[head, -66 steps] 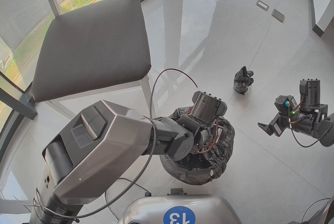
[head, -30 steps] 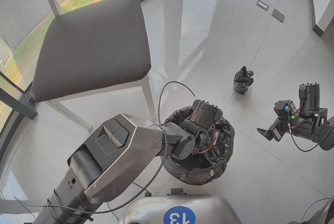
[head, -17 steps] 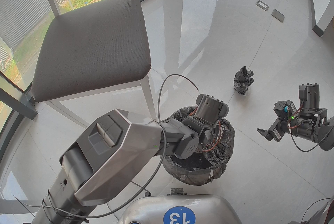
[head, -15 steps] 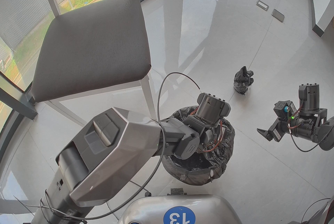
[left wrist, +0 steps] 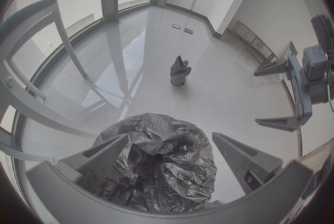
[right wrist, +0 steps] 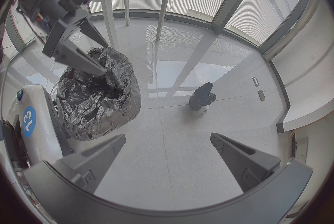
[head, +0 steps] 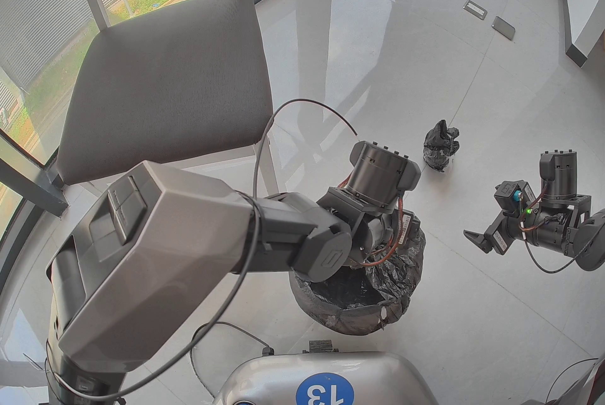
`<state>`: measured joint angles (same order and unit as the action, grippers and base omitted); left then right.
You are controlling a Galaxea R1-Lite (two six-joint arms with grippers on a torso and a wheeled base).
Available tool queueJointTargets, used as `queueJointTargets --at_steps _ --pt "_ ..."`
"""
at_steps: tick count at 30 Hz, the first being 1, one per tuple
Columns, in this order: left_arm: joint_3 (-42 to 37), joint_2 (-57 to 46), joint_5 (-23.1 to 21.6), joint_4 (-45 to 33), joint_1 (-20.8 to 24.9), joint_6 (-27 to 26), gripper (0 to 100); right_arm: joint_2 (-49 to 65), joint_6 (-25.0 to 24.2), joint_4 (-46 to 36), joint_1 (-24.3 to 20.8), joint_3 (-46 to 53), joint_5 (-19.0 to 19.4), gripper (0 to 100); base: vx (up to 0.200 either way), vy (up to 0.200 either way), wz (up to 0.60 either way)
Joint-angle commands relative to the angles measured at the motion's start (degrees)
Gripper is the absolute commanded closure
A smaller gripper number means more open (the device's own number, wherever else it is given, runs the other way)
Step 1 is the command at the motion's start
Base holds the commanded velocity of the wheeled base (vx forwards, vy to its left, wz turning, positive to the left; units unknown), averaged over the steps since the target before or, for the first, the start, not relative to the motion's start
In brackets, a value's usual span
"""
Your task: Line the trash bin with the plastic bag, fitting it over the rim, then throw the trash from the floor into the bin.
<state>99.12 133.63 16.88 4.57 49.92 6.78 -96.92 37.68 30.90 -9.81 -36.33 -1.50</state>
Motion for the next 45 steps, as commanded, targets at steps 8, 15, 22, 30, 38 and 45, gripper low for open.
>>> queueJointTargets --at_steps 8,15,22,30,38,45 --pt "2.83 4.27 -0.27 -0.44 -0.17 0.08 0 -0.73 0.02 1.18 -0.03 1.08 0.09 0 0.0 0.0 0.0" --pt "6.17 9.36 -0.8 -1.41 -0.97 0.25 0 -0.99 0.02 1.26 -0.03 1.08 0.09 0 0.0 0.0 0.0" --pt "9.86 12.53 -1.06 -1.5 -3.25 0.6 0 -1.61 -0.06 1.35 -0.29 0.91 0.09 0 0.0 0.0 0.0" --pt "14.52 15.96 -2.21 -1.58 -4.83 0.69 0 -2.14 0.02 1.7 -0.38 1.0 0.09 0 0.0 0.0 0.0" --pt "15.47 17.45 -2.56 -2.81 -4.74 0.78 0 -1.7 0.02 1.7 -0.38 1.7 0.09 0 0.0 0.0 0.0" --pt "15.47 14.64 -2.21 -3.08 -4.57 0.87 0 -1.7 0.02 1.7 -0.38 2.23 0.09 0 0.0 0.0 0.0"
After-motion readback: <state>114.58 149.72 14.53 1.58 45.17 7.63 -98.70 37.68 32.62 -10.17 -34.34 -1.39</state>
